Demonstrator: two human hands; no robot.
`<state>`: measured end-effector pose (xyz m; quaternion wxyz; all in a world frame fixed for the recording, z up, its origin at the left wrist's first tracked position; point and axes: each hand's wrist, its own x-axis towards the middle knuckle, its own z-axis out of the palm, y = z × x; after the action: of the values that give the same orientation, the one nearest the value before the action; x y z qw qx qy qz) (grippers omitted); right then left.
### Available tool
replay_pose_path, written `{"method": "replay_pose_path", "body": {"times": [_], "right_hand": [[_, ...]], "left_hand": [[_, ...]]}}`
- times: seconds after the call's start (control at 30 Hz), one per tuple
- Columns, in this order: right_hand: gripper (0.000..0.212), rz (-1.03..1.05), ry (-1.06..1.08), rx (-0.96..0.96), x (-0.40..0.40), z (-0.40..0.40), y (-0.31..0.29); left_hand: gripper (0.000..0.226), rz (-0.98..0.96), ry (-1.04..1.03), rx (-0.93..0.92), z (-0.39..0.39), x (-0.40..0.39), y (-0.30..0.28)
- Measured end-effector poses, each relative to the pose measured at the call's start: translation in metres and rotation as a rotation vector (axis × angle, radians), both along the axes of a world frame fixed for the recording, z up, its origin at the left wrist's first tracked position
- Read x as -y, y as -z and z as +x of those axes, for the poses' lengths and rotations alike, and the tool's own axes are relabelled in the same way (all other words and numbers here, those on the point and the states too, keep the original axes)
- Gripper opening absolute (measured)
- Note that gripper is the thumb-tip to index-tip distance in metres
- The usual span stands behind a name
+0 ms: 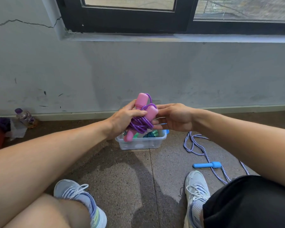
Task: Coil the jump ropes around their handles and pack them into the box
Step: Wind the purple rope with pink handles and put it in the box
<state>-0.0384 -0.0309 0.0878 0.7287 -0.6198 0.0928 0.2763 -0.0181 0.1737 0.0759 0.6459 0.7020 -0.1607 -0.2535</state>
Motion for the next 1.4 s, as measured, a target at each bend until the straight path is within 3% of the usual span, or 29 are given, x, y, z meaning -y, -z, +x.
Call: {"method": "replay_pose_path", "body": {"times": [0.13, 0.3, 0.47, 0.63, 1.0, 1.13, 1.23, 1.4], "right_hand": [[0.029, 0.097, -0.031, 0.033, 0.004, 0.002, -0.001], [0.023, -0.045, -0.075, 0.172, 0.001, 0.003, 0.003], [0.013, -0.204, -0.114, 0.342, 0.005, 0.006, 0.004], [0.019, -0.293, -0.169, 0.401, 0.000, 0.002, 0.002], [0.031, -0.268, 0.077, 0.401, -0.015, 0.005, -0.005], [0.027, -0.254, 0.143, 0.324, -0.019, 0.006, -0.001], [0.027, -0.270, 0.084, 0.270, -0.017, 0.004, -0.003], [0.013, -0.465, -0.128, 0.271, -0.023, 0.002, -0.003]], "left_hand": [[0.042, -0.159, -0.041, -0.159, -0.002, 0.007, -0.004], [0.039, -0.287, 0.039, -0.389, -0.008, 0.009, -0.009], [0.036, -0.260, 0.116, -0.491, -0.009, 0.003, -0.013], [0.037, -0.235, 0.113, -0.508, -0.010, 0.003, -0.013], [0.056, -0.302, -0.066, -0.387, -0.008, 0.014, -0.019], [0.053, -0.145, -0.175, -0.259, -0.001, 0.016, -0.012], [0.059, 0.007, -0.223, -0.169, 0.000, 0.018, -0.002], [0.043, 0.073, -0.362, -0.121, 0.000, 0.026, 0.010]]}}
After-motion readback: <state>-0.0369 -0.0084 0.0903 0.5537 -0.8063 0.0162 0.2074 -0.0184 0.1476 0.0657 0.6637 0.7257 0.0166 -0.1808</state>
